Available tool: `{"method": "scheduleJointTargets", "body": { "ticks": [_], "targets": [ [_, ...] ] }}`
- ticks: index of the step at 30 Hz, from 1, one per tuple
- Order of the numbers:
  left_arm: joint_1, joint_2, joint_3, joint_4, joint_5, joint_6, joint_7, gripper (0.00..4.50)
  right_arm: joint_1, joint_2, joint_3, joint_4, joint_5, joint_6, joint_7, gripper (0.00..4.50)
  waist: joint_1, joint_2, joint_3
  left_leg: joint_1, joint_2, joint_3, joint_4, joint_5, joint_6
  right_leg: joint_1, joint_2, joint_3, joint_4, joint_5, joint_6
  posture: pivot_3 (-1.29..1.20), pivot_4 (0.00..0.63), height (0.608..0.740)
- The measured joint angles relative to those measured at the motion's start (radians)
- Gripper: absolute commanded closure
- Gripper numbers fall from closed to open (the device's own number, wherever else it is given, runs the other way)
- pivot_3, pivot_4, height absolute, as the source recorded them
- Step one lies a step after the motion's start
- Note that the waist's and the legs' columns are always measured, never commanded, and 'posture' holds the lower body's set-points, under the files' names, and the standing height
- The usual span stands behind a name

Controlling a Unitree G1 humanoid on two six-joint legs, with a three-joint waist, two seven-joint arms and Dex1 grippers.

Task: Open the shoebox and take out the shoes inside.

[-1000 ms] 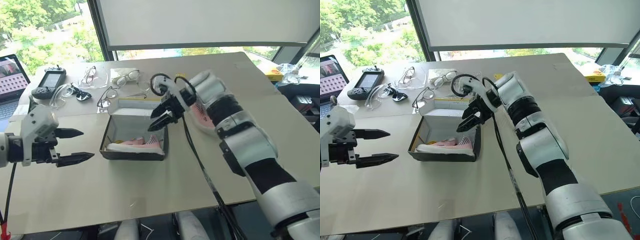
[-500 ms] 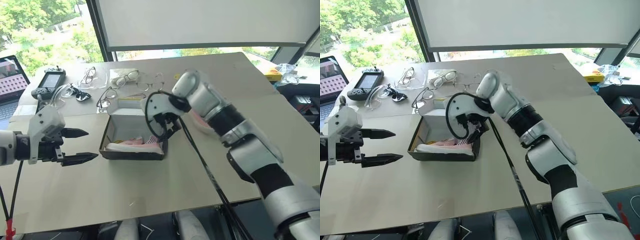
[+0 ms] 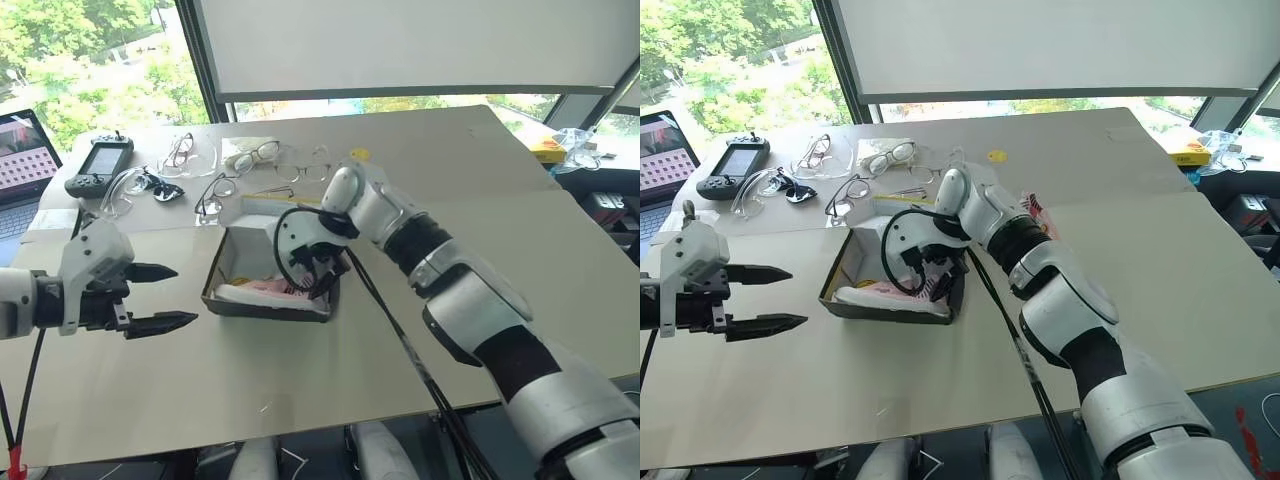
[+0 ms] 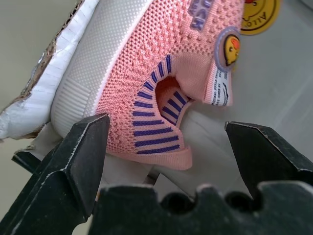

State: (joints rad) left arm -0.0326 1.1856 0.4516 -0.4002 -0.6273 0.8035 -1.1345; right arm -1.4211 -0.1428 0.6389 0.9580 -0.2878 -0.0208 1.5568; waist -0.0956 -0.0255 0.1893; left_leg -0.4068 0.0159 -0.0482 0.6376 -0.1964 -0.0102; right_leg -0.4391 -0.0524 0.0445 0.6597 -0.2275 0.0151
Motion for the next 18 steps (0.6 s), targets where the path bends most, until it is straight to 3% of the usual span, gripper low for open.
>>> {"method": "scheduleJointTargets", "body": {
  "ticks": [9,18],
  "targets": [
    [-0.001,-0.002,0.000,-0.008,-0.004,0.003,0.018,0.00,-0.131,0.018,0.016,0.167,-0.046,-0.108,0.007,0.03,-0.001,0.000,0.000,0.000,0.000,0.000,0.000,0.000,0.000,0.000,0.000,0.000,0.000,0.000,0.000,0.00,0.150,0.740],
    [-0.009,-0.006,-0.002,-0.017,-0.004,0.003,0.025,0.00,-0.136,0.029,0.051,0.209,-0.083,-0.208,0.008,0.03,0.000,0.000,0.000,0.000,0.000,0.000,0.000,0.000,0.000,0.000,0.000,0.000,0.000,0.000,0.000,0.00,0.150,0.740]
  ]
}}
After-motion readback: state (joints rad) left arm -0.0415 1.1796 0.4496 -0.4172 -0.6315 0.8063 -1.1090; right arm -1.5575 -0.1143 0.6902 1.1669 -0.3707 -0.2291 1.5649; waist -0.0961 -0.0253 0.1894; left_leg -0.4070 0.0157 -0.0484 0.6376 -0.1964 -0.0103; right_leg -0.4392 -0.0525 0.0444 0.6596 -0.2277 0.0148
